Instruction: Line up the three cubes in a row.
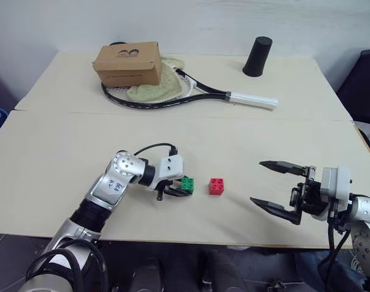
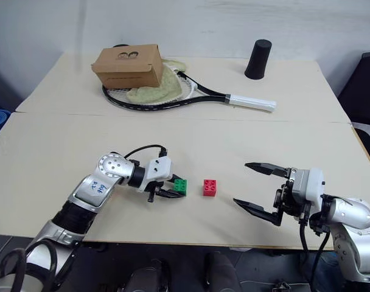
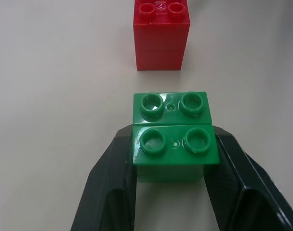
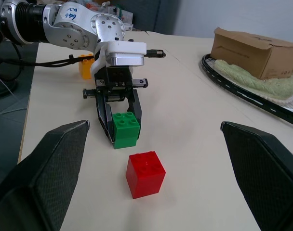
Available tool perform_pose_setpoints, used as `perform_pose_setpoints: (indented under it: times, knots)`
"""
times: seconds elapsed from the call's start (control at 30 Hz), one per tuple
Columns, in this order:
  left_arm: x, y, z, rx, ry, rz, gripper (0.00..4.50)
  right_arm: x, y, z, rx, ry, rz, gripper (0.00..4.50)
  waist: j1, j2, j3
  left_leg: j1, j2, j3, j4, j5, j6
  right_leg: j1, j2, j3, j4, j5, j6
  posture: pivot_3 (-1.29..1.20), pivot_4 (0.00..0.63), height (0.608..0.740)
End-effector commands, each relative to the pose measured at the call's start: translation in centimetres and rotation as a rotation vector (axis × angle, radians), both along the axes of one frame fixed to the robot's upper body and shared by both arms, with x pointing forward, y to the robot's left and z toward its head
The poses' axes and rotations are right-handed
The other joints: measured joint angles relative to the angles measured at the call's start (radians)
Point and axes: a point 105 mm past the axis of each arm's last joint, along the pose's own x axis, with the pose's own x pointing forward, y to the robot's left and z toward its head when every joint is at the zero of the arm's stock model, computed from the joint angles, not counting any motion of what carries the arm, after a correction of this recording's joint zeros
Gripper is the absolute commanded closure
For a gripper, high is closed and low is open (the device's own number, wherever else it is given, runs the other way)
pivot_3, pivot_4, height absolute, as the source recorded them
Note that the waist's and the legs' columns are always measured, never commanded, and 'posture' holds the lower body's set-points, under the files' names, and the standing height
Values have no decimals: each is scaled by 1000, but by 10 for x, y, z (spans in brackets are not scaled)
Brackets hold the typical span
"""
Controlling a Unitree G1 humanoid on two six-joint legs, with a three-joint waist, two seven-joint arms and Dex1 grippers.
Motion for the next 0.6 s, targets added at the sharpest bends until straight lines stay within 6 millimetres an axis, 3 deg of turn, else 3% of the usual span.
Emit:
perform_pose_setpoints:
  times: [0.03,0.1,0.33,0.6]
  knots:
    - [0,7,-11,47,21,21,2985,-2,2,4,3,-32,12,0,2,0,0,0,0,0,0,0,0,0,0,0,0,0,0,0,150,740]
    - [-1,7,-10,41,33,20,2985,-2,0,2,3,-30,10,0,2,0,0,0,0,0,0,0,0,0,0,0,0,0,0,0,150,740]
    - [1,10,8,-34,-24,0,808,-4,-4,-1,2,-23,10,0,2,0,0,0,0,0,0,0,0,0,0,0,0,0,0,0,150,740]
    - [-2,36,32,-104,-93,-7,808,-3,-7,-4,5,-11,8,0,0,0,0,0,1,0,0,0,0,0,0,-1,0,0,0,0,150,740]
